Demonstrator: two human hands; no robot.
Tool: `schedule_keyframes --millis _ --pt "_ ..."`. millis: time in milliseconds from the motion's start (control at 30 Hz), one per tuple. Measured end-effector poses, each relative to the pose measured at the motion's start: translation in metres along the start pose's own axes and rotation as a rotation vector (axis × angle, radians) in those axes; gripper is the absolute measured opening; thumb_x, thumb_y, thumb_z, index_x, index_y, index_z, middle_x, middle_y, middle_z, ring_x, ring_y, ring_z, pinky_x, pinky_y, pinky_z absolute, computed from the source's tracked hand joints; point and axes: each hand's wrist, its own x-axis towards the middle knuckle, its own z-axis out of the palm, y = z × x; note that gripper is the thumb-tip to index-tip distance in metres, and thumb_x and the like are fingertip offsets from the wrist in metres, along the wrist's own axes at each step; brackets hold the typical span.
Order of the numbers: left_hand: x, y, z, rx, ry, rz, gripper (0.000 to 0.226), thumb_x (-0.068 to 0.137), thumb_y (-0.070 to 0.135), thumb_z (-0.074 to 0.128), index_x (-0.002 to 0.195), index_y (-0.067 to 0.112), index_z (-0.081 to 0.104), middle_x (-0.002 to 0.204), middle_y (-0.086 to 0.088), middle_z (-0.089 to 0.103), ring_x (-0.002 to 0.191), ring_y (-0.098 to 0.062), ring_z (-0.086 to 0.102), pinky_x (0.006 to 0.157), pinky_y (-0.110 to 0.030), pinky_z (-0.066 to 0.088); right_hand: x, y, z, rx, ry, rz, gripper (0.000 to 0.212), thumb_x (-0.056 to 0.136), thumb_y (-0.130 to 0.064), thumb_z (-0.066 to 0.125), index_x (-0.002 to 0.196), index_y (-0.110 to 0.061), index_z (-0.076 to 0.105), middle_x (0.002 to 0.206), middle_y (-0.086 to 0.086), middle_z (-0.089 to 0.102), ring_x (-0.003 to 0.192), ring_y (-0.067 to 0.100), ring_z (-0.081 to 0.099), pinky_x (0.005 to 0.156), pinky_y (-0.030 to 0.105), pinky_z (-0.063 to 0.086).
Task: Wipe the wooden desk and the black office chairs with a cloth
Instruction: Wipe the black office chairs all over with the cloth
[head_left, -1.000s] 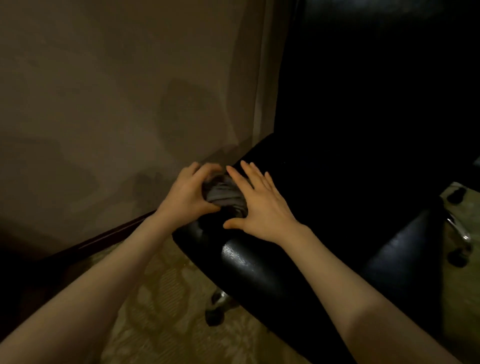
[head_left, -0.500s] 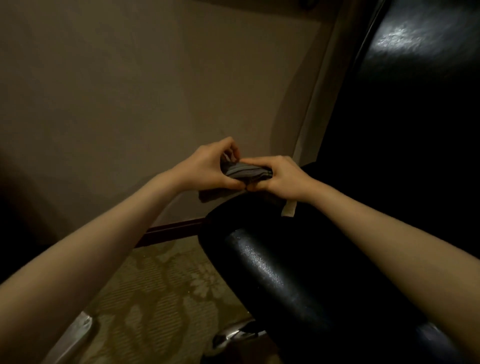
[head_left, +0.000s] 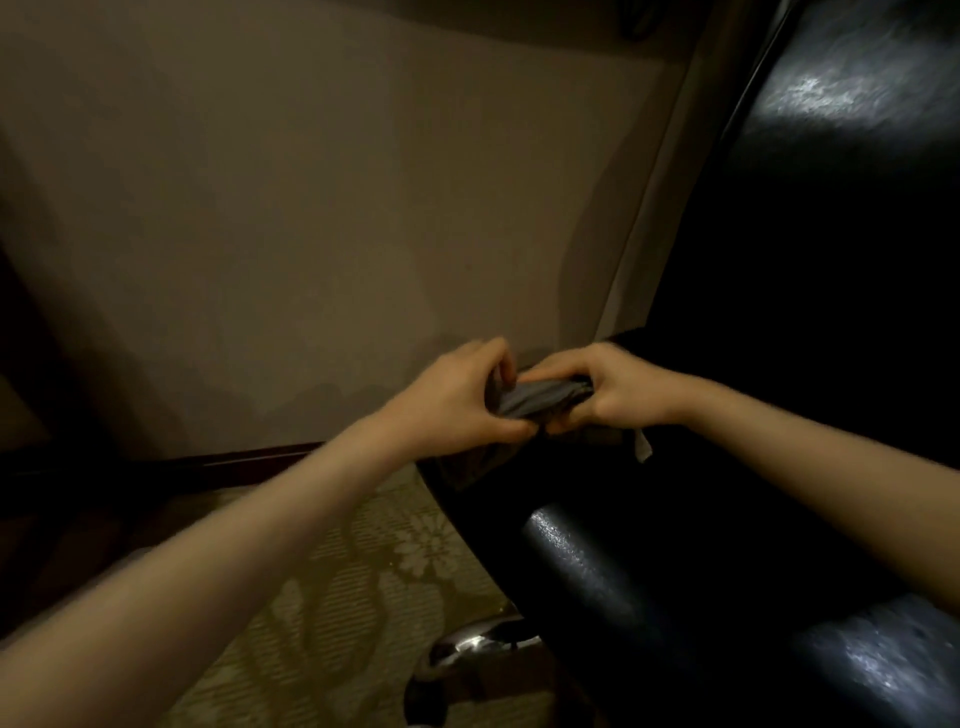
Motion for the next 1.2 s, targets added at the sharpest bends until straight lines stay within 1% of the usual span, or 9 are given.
schedule_keyframes --millis 100,233,433,500,600,667,900,1033,1200 --pt "-0.009 -0.021 0.019 0.005 -0.094 -0.153 0.043 0.068 0.037 0.080 0.097 0.019 0.054 0.090 0.003 0.054 0.082 -0.012 0.051 0.066 -0.018 0.034 0.008 0.019 0.026 -0.103 0.001 0.012 0.062 0.068 -0.001 0.076 0.125 -0.019 0.060 0.118 0.004 0.063 0.109 0.010 0.057 0.097 0.023 0.041" --pt "0.015 -0.020 0.003 -0.280 0.016 -0.420 0.043 0.071 0.053 0.071 0.095 0.022 0.055 0.089 0.002 0.059 0.082 -0.014 0.055 0.076 -0.029 0.046 0.019 0.036 0.031 -0.070 0.139 0.036 0.059 0.072 -0.006 0.067 0.128 -0.022 0.059 0.116 0.008 0.064 0.109 0.020 0.059 0.095 0.029 0.045" --pt "0.083 -0.003 0.013 0.180 0.020 -0.334 0.030 0.090 0.030 0.048 0.117 0.015 0.046 0.118 -0.011 0.054 0.112 -0.032 0.049 0.093 -0.044 0.043 0.040 0.061 0.023 -0.149 0.492 0.242 0.054 0.074 -0.017 0.053 0.126 -0.031 0.059 0.122 0.006 0.062 0.114 0.030 0.055 0.093 0.041 0.047" --pt "0.097 0.001 0.025 0.140 -0.043 -0.394 0.042 0.088 0.021 0.050 0.128 0.012 0.038 0.128 -0.015 0.046 0.119 -0.036 0.045 0.099 -0.045 0.039 0.039 0.077 0.004 -0.095 0.717 0.341 0.051 0.075 -0.018 0.055 0.124 -0.032 0.060 0.119 0.006 0.064 0.112 0.029 0.058 0.091 0.038 0.050" --pt "0.103 -0.018 0.053 0.226 -0.289 -0.567 0.076 0.087 0.038 0.055 0.147 0.021 0.012 0.149 -0.016 0.027 0.136 -0.037 0.028 0.111 -0.045 0.022 0.015 0.102 -0.030 -0.092 0.943 0.609 0.047 0.082 -0.025 0.065 0.128 -0.029 0.056 0.117 0.012 0.063 0.110 0.030 0.059 0.089 0.035 0.050" --pt "0.103 -0.039 0.065 0.165 -0.438 -0.683 0.093 0.082 0.054 0.059 0.150 0.026 0.002 0.153 -0.014 0.022 0.139 -0.035 0.024 0.115 -0.045 0.018 -0.008 0.120 -0.051 -0.202 0.972 0.850 0.047 0.087 -0.029 0.061 0.133 -0.027 0.051 0.122 0.015 0.056 0.113 0.034 0.053 0.092 0.037 0.047" --pt "0.118 -0.053 0.073 0.162 -0.469 -0.715 0.100 0.048 0.063 0.067 0.135 0.022 0.041 0.138 -0.006 0.048 0.126 -0.029 0.046 0.108 -0.045 0.033 -0.030 0.158 -0.036 -0.263 0.698 1.355 0.045 0.091 -0.030 0.056 0.131 -0.009 0.050 0.134 0.021 0.040 0.120 0.036 0.040 0.096 0.041 0.040" --pt "0.128 -0.067 0.084 0.148 -0.453 -0.728 0.112 0.022 0.064 0.060 0.127 0.026 0.046 0.132 -0.003 0.053 0.119 -0.027 0.051 0.104 -0.046 0.038 0.027 0.133 -0.025 -0.112 0.688 1.199 0.036 0.089 -0.031 0.059 0.118 -0.008 0.061 0.128 0.012 0.054 0.117 0.028 0.052 0.085 0.031 0.048" --pt "0.119 -0.052 0.077 0.138 -0.440 -0.753 0.104 0.041 0.060 0.064 0.136 0.024 0.039 0.138 -0.004 0.047 0.126 -0.030 0.044 0.107 -0.049 0.033 0.075 0.100 -0.032 0.530 0.690 0.877 0.032 0.087 -0.018 0.061 0.117 -0.006 0.061 0.121 0.010 0.061 0.111 0.030 0.056 0.088 0.034 0.047"
